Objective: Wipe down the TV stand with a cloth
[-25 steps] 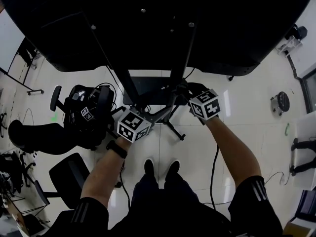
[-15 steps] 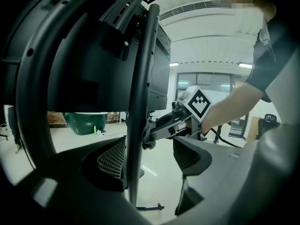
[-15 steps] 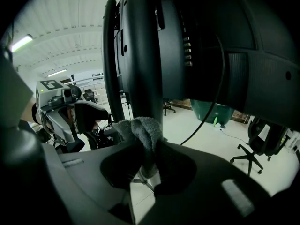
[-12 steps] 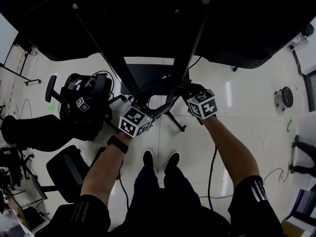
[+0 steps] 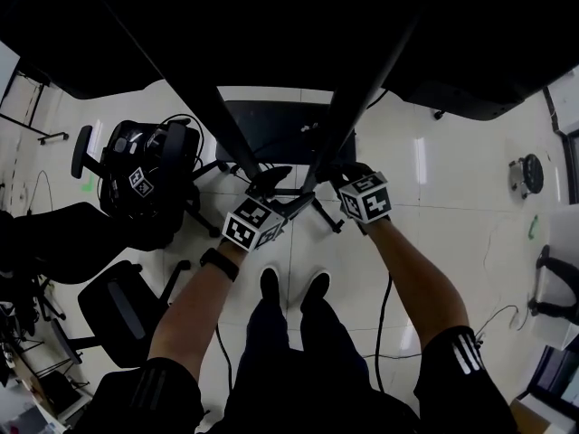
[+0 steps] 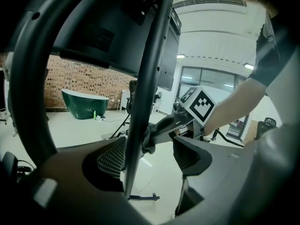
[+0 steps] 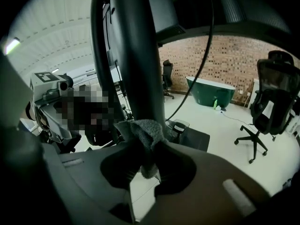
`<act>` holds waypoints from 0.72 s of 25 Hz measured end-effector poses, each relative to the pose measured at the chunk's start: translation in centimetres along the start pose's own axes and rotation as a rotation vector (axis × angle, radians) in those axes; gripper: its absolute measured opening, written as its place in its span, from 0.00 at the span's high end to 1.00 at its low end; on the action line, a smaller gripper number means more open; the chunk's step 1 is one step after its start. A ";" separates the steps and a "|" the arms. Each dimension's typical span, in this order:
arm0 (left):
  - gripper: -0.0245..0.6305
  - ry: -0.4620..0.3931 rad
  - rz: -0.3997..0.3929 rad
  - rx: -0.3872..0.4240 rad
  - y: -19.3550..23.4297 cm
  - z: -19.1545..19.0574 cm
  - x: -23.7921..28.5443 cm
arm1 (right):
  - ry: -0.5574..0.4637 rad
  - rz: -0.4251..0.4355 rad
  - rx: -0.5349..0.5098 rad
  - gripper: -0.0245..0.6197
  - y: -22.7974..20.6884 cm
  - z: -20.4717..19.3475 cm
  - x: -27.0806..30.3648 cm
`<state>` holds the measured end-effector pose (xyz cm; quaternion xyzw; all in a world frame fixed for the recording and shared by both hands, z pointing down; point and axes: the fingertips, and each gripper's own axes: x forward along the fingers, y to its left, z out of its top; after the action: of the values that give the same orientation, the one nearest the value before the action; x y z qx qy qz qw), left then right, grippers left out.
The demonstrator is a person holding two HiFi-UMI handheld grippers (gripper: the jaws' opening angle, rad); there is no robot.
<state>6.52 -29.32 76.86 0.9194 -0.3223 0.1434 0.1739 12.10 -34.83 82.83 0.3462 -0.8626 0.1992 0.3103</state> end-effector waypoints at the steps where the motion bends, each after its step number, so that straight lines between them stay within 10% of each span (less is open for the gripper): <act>1: 0.44 0.004 -0.002 -0.007 0.1 -0.5 0.2 | 0.008 -0.003 0.009 0.85 0.0 -0.7 0.6; 18: 0.44 0.062 -0.017 -0.079 3.1 -9.6 2.9 | 0.091 -0.057 0.094 0.85 -1.6 -10.2 9.2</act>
<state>5.19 -29.19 87.29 0.9096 -0.3145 0.1574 0.2211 12.08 -34.63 96.69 0.3754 -0.8271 0.2463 0.3381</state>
